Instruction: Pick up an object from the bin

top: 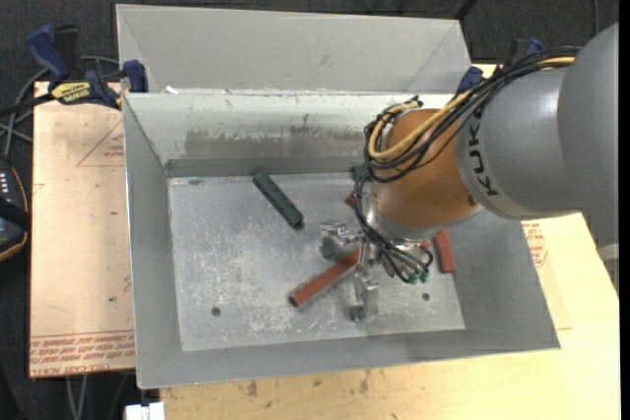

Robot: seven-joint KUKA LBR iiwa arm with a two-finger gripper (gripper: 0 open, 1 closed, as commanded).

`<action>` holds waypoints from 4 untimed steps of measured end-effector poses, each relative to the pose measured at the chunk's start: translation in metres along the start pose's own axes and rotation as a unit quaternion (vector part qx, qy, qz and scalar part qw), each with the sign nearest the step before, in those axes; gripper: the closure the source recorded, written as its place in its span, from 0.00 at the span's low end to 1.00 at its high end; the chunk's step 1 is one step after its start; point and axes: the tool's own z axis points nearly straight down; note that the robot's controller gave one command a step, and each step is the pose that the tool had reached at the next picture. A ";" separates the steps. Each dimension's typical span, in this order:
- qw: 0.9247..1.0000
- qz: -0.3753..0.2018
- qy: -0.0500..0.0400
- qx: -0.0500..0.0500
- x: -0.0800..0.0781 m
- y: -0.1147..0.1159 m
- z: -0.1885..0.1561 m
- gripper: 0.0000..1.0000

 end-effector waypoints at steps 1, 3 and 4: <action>1.000 0.000 -0.006 0.001 -0.004 -0.001 -0.005 1.00; 0.960 -0.281 -0.003 0.002 0.017 -0.079 -0.038 1.00; 0.960 -0.282 -0.004 0.002 0.016 -0.077 -0.038 0.00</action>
Offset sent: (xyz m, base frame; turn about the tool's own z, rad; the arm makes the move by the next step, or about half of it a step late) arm 0.0000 0.0000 0.0000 0.0000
